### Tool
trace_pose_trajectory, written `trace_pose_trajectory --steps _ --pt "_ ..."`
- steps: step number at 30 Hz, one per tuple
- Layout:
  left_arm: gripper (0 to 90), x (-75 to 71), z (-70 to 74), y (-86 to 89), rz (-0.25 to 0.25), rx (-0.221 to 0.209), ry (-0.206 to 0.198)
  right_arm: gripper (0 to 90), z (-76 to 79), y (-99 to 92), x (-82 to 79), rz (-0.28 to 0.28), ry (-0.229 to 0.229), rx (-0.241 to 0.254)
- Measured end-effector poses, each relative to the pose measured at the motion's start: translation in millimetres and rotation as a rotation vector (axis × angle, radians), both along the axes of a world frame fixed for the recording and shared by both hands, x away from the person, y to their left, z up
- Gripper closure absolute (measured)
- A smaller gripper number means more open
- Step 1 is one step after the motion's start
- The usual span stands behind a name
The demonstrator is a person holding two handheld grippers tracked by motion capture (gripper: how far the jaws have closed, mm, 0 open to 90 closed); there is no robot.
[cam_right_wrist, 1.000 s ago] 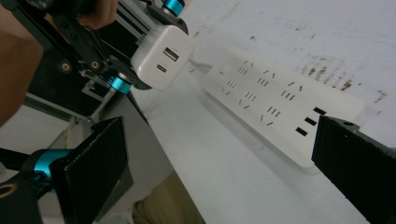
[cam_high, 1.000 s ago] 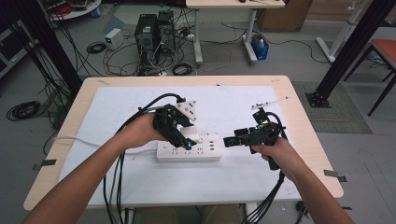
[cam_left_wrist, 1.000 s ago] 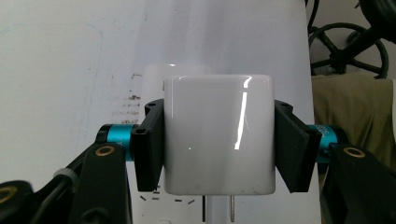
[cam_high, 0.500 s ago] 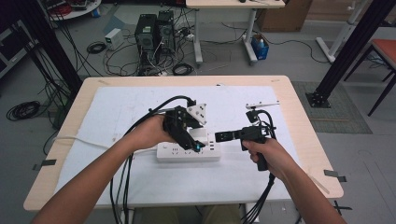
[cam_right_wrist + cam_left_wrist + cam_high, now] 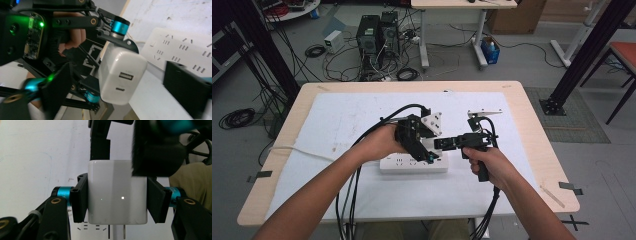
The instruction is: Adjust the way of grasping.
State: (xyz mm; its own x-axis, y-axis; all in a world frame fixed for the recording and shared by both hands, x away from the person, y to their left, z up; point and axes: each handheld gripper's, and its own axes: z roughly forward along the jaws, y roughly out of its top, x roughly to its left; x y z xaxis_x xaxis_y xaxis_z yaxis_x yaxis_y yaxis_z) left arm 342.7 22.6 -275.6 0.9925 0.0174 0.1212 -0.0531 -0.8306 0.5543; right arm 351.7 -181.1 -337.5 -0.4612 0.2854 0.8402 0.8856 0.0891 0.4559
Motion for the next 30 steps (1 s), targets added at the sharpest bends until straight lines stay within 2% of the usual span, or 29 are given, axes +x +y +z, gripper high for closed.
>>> trace_pose_trajectory --steps 1,2,6,8,9,11,12,15,18,25,30 --pt "42.4 -0.4 -0.2 -0.6 0.002 0.0 0.001 16.2 -0.6 -0.2 0.2 0.001 0.0 0.014" --pt "42.5 -0.8 -0.3 -1.1 0.002 -0.004 0.002 16.2 -1.9 -0.2 0.7 -0.002 0.005 0.034" --pt "42.4 -0.8 0.1 -2.9 -0.002 -0.003 -0.005 23.6 -3.5 0.6 0.9 -0.008 0.031 0.036" --pt "42.4 -0.8 0.8 -3.9 -0.003 -0.007 -0.008 26.4 -4.1 -0.7 1.1 -0.014 0.037 0.054" --pt "42.4 -0.8 1.3 -4.4 -0.004 -0.009 -0.011 30.7 -4.3 -2.4 1.4 -0.024 0.05 0.064" --pt "42.4 -1.0 1.9 -5.1 -0.005 -0.013 -0.013 32.0 -4.6 -2.8 1.6 -0.025 0.056 0.066" --pt "42.5 -1.2 2.1 -5.5 -0.005 -0.014 -0.015 33.7 -6.5 -3.2 2.3 -0.018 0.083 0.076" --pt "42.4 -1.6 2.0 -6.7 -0.005 -0.018 -0.019 36.8 -7.9 -2.3 2.9 0.002 0.108 0.079" --pt "42.4 -2.0 2.1 -7.6 -0.008 -0.022 -0.026 42.3 -8.4 -1.4 2.9 -0.004 0.123 0.081" --pt "42.4 -2.4 2.6 -8.4 -0.012 -0.025 -0.039 48.8 -10.0 -0.2 3.7 -0.017 0.151 0.089" --pt "42.4 -2.6 1.7 -9.3 -0.01 -0.019 -0.055 58.3 -12.8 -0.7 3.6 -0.028 0.162 0.096"
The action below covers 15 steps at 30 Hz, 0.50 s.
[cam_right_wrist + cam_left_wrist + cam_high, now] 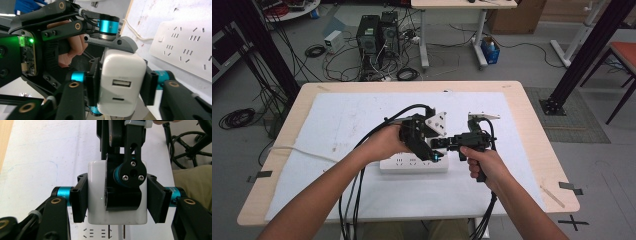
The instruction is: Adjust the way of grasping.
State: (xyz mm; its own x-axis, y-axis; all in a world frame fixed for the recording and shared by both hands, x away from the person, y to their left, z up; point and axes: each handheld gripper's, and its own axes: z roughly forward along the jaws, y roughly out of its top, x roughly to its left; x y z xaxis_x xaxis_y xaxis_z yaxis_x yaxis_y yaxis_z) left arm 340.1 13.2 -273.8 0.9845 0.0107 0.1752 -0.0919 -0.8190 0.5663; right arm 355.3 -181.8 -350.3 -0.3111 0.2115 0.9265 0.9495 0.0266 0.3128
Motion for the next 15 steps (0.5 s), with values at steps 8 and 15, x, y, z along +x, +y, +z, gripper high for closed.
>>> trace_pose_trajectory --steps 8,15 --pt "24.5 4.1 -0.8 1.1 0.066 0.027 0.01 62.1 -1.3 -4.0 -0.5 -0.058 -0.062 -0.075" --pt "23.3 14.1 -7.1 32.6 0.133 0.082 0.083 62.1 7.6 -25.1 -0.2 -0.091 -0.236 -0.305"
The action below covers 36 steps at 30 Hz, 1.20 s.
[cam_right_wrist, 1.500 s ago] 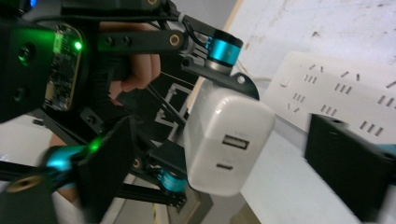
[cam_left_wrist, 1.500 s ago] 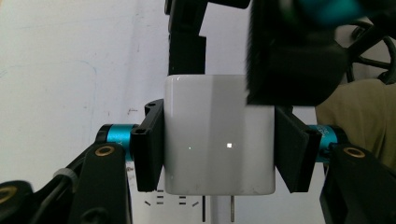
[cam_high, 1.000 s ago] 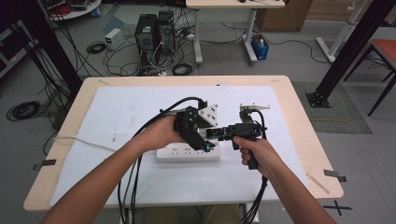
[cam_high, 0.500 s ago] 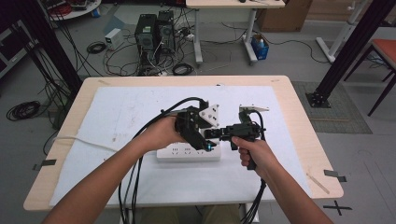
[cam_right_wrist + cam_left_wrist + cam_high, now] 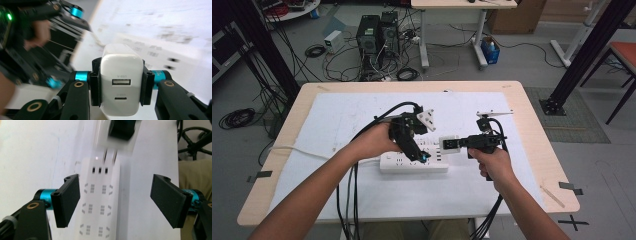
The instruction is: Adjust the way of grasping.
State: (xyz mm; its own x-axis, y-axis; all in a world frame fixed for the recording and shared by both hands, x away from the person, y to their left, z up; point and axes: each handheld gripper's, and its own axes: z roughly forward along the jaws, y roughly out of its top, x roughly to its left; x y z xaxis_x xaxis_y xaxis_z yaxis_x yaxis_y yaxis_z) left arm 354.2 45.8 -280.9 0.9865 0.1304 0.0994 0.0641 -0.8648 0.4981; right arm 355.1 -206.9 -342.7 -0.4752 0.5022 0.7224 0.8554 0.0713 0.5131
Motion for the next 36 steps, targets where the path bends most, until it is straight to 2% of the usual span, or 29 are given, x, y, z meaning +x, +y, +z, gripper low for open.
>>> trace_pose_trajectory --steps 2,3,6,8,11,12,13,14,17,18,20,21,22,26,30,34,36 --pt "22.4 2.3 -1.8 7.9 0.017 0.014 0.013 62.1 4.6 -7.7 0.6 -0.003 -0.029 -0.055" --pt "22.4 3.5 -3.3 13.0 0.022 0.024 0.019 62.1 4.6 -7.7 0.6 -0.003 -0.029 -0.055" --pt "22.4 7.9 -7.3 28.0 0.051 0.059 0.064 62.1 10.3 -16.5 1.9 -0.014 -0.056 -0.118" --pt "22.4 10.2 -9.4 37.0 0.062 0.076 0.08 62.1 13.6 -20.6 2.3 -0.014 -0.062 -0.149" --pt "22.4 12.6 -12.3 51.4 0.094 0.082 0.113 62.1 21.3 -26.6 2.1 0.001 -0.111 -0.263" --pt "22.4 12.6 -13.6 56.4 0.1 0.079 0.121 62.1 26.8 -30.8 1.6 0.015 -0.153 -0.34" --pt "22.4 12.4 -13.9 60.4 0.107 0.082 0.126 62.1 26.8 -30.8 1.6 0.015 -0.153 -0.34" --pt "22.4 12.7 -14.7 67.0 0.122 0.08 0.129 62.1 28.9 -32.3 1.3 0.018 -0.167 -0.371" --pt "22.5 14.5 -15.4 83.2 0.168 0.086 0.142 62.1 38.6 -38.9 -0.1 0.052 -0.216 -0.505" --pt "22.4 15.2 -14.6 88.8 0.178 0.095 0.143 62.0 44.0 -41.4 -1.3 0.069 -0.241 -0.59" --pt "22.4 15.7 -14.0 92.8 0.184 0.1 0.142 62.0 44.0 -41.4 -1.3 0.069 -0.241 -0.59" --pt "22.4 15.0 -11.0 104.5 0.225 0.106 0.139 62.1 45.8 -42.2 -1.8 0.075 -0.247 -0.614" --pt "22.4 14.5 -9.7 108.5 0.237 0.105 0.14 62.0 50.9 -47.0 -2.4 0.093 -0.266 -0.657" --pt "22.4 11.6 -4.9 122.5 0.269 0.121 0.136 62.0 56.9 -54.3 -2.3 0.11 -0.269 -0.715" --pt "22.4 10.8 -5.8 136.3 0.29 0.127 0.139 62.0 60.7 -55.1 -4.0 0.138 -0.293 -0.771" --pt "22.4 11.4 -9.5 149.1 0.316 0.149 0.141 62.0 61.7 -51.4 -5.0 0.156 -0.31 -0.784" --pt "22.5 10.6 -10.3 155.0 0.324 0.136 0.147 62.0 61.8 -48.4 -5.7 0.166 -0.312 -0.794"
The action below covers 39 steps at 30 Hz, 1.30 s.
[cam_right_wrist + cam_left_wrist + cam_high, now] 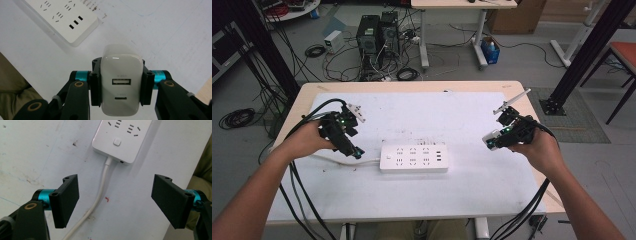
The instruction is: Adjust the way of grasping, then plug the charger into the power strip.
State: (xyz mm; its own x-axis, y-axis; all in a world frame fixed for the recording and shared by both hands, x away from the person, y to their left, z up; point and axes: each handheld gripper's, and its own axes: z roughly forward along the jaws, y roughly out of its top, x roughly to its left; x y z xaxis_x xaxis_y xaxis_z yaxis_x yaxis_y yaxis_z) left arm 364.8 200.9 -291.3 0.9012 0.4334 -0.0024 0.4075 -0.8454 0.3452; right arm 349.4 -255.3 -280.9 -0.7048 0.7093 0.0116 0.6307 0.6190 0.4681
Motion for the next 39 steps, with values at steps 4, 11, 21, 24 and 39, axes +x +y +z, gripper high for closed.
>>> trace_pose_trajectory --steps 4,11,21,24,39 --pt "22.4 -1.0 1.0 5.5 0.007 0.007 -0.009 62.0 1.8 5.1 -1.7 0.025 -0.014 -0.006" --pt "22.5 1.2 3.7 9.1 -0.046 0.045 -0.035 62.0 5.6 21.8 -0.2 0.096 -0.035 -0.03" --pt "22.4 7.2 2.1 8.2 -0.022 0.063 -0.005 62.1 15.5 69.9 15.1 0.237 -0.039 -0.082" --pt "22.4 9.6 1.5 9.4 -0.005 0.065 -0.009 62.1 13.9 86.9 22.8 0.268 -0.027 -0.111" --pt "22.4 11.8 -11.8 16.3 -0.024 0.13 -0.004 62.1 -24.9 159.3 44.3 0.559 0.028 -0.237"
